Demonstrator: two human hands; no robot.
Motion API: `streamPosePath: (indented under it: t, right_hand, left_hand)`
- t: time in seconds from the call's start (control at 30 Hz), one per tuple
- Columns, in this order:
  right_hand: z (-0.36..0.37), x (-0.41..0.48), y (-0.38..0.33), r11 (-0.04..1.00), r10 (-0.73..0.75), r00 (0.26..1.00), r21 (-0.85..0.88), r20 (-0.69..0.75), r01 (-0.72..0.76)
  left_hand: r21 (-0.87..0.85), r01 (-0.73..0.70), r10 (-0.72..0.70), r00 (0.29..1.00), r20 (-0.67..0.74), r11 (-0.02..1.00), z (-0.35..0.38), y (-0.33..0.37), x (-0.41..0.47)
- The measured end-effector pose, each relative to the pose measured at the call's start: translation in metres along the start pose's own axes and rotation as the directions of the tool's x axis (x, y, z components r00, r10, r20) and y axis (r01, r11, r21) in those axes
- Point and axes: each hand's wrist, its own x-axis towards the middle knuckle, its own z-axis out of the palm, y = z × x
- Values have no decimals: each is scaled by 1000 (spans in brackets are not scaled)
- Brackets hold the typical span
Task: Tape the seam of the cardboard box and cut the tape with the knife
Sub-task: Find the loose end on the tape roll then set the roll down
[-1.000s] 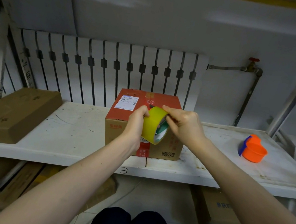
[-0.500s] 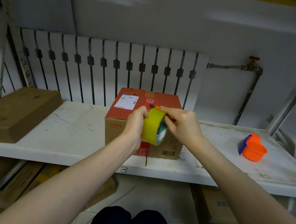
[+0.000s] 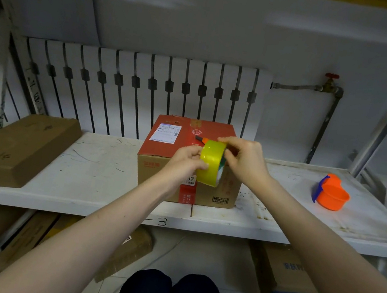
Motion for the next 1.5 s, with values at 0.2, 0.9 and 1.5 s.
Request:
streamPosePath:
  t: [0.2, 0.9, 1.5]
  right_hand:
    - [-12, 3, -14, 996, -76, 993, 58, 89, 71]
    - [6, 10, -28, 995, 11, 993, -95, 121, 1]
    - [4, 56, -48, 836, 253, 917, 408, 309, -368]
  left_hand:
    - [237, -75, 89, 995, -50, 969, -2, -4, 7]
    - [541, -172, 202, 979, 4, 823, -19, -1, 6]
    - [618, -53, -156, 948, 279, 784, -80, 24, 88]
